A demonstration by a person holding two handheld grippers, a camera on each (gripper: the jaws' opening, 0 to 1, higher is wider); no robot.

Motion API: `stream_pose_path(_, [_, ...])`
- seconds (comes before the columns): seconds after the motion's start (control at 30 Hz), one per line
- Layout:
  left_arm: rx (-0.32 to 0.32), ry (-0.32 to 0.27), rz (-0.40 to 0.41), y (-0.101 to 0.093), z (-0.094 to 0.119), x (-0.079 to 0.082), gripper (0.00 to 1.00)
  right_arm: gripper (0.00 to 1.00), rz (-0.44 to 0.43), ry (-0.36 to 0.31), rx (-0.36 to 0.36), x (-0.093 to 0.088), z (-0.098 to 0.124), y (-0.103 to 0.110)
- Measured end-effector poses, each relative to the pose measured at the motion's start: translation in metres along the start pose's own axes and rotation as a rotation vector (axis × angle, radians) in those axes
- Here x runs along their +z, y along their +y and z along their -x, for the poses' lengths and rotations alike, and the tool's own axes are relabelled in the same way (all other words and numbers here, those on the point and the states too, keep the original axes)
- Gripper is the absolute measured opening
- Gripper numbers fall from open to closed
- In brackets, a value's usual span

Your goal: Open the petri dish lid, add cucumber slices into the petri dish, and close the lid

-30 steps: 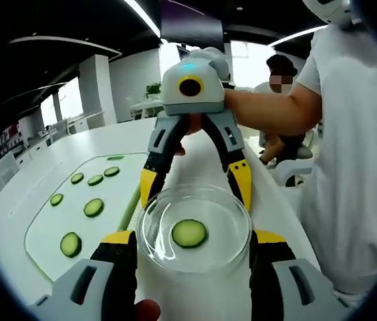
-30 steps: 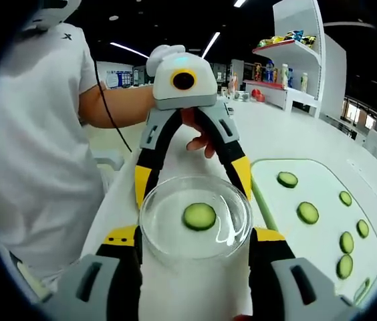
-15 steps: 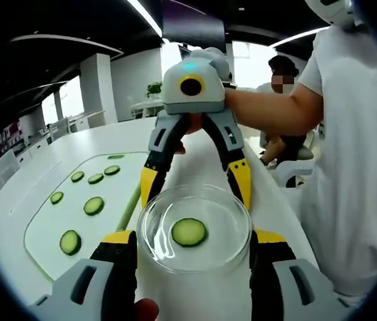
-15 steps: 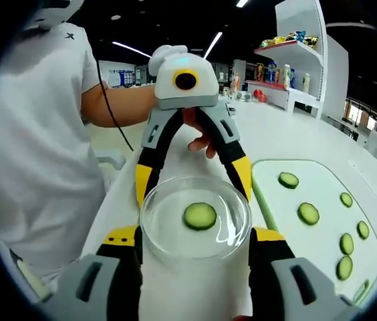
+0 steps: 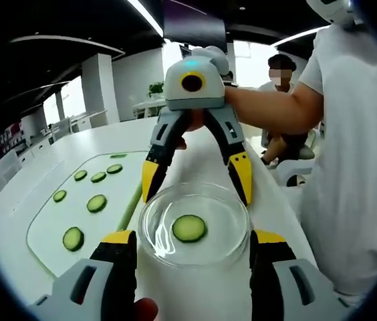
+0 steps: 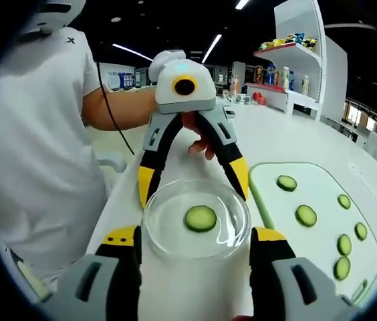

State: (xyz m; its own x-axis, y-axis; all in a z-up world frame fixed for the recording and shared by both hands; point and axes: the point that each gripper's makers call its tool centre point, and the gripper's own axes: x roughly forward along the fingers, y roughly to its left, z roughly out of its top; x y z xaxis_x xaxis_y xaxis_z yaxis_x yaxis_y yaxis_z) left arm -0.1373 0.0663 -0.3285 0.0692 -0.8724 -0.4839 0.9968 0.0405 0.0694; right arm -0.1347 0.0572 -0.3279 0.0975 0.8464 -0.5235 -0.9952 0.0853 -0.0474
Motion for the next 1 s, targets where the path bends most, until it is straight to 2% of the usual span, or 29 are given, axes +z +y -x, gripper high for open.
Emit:
stream_pose_path(0.53, [0.021,-0.029,0.018,0.001,0.009,0.004,0.69,0.65,0.003,-0.004,-0.044,0.003,0.009,-0.002])
stream_pose_path(0.6, [0.016,-0.034,0.028,-0.001,0.01,0.004,0.7,0.66,0.023,-0.03,-0.055,0.007,0.012,-0.002])
stream_pose_path(0.7, [0.021,-0.031,0.029,-0.001,0.011,0.002,0.71,0.66,-0.001,-0.083,-0.088,0.015,0.018,-0.007])
stream_pose_path(0.83, [0.03,-0.034,0.034,0.001,0.014,0.002,0.72,0.66,0.003,-0.079,-0.124,0.012,0.023,-0.011])
stream_pose_path(1.0, [0.052,-0.033,0.019,0.004,0.016,0.004,0.77,0.66,-0.004,-0.138,-0.165,0.02,0.034,-0.013])
